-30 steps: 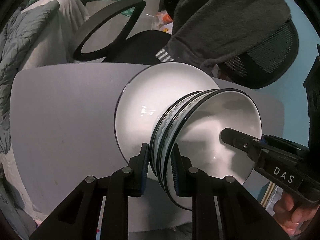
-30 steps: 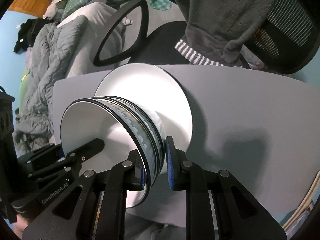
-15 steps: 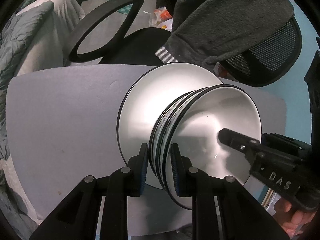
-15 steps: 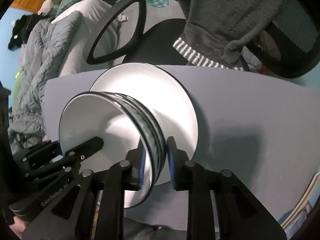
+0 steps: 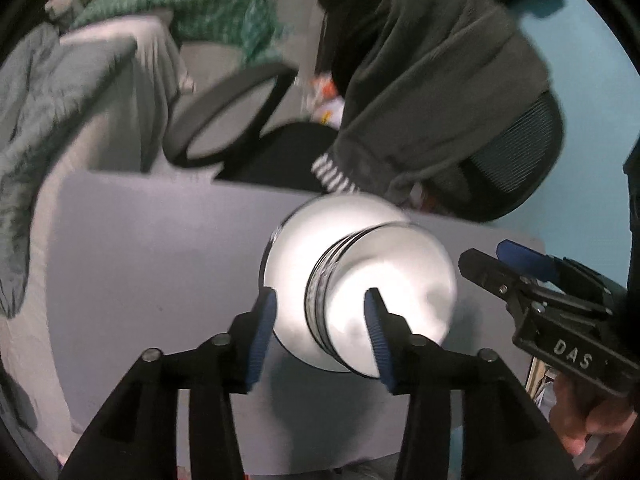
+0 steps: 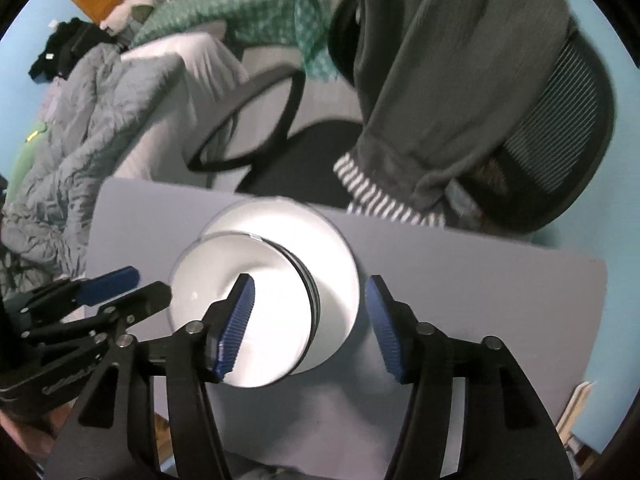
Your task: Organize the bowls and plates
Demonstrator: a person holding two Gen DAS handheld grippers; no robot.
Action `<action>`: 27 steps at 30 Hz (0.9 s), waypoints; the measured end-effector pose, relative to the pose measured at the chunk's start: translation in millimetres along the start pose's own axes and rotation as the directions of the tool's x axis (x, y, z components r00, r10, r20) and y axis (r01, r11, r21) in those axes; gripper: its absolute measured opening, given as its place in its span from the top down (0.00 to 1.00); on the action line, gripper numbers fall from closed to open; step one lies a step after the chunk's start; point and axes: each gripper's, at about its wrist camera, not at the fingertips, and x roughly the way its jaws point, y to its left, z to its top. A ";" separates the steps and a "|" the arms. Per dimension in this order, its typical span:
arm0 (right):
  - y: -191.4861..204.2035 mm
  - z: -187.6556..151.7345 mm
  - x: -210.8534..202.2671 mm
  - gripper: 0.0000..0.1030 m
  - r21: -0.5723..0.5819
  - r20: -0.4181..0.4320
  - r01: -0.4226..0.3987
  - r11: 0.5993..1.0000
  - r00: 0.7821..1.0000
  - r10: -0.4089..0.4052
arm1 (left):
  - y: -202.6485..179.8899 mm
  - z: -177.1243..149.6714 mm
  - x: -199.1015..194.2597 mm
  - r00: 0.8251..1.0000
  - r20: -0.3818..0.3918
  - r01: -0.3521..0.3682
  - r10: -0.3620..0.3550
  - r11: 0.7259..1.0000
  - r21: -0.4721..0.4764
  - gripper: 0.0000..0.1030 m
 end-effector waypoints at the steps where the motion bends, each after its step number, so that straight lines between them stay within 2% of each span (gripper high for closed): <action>1: 0.4 0.6 -7.0 0.44 -0.003 0.015 0.003 1.000 1.000 -0.003 | -3.6 -0.6 -14.8 0.999 0.037 0.003 -0.003 1.000 0.015 0.49; 3: 2.2 1.9 -27.1 0.44 -0.013 0.055 0.006 1.000 0.998 -0.005 | -8.1 -1.3 -35.1 0.996 0.088 0.013 -0.015 1.000 0.026 0.43; 7: 9.0 1.5 -66.5 0.42 -0.031 0.133 0.008 0.999 0.991 -0.004 | -14.3 -7.6 -81.7 0.981 0.193 0.019 -0.026 0.999 0.036 0.39; 9: 12.7 -0.2 -83.1 0.42 -0.034 0.167 0.011 0.999 0.986 -0.005 | -17.7 -10.4 -98.1 0.972 0.232 0.008 -0.019 0.999 0.049 0.28; 10: 14.2 -1.1 -87.6 0.41 -0.036 0.176 0.011 0.999 0.984 -0.004 | -20.0 -12.3 -108.2 0.967 0.256 -0.001 -0.014 0.998 0.058 0.26; 16: 26.2 -11.2 -126.4 0.41 -0.028 0.244 -0.015 0.999 0.970 0.021 | -32.4 -28.8 -153.3 0.928 0.373 -0.031 -0.013 0.993 0.113 0.22; 18: 31.0 -16.2 -134.4 0.41 -0.029 0.259 -0.007 1.000 0.966 0.014 | -36.9 -35.5 -162.4 0.920 0.391 -0.051 -0.003 0.990 0.128 0.21; 23: 38.3 -30.2 -148.4 0.41 -0.021 0.285 0.010 1.000 0.959 -0.003 | -42.9 -52.9 -172.8 0.916 0.400 -0.077 0.013 0.987 0.142 0.21; 27: 38.4 -39.8 -153.3 0.41 -0.002 0.291 0.017 1.000 0.957 -0.016 | -41.3 -62.2 -169.1 0.928 0.372 -0.071 0.017 0.989 0.131 0.21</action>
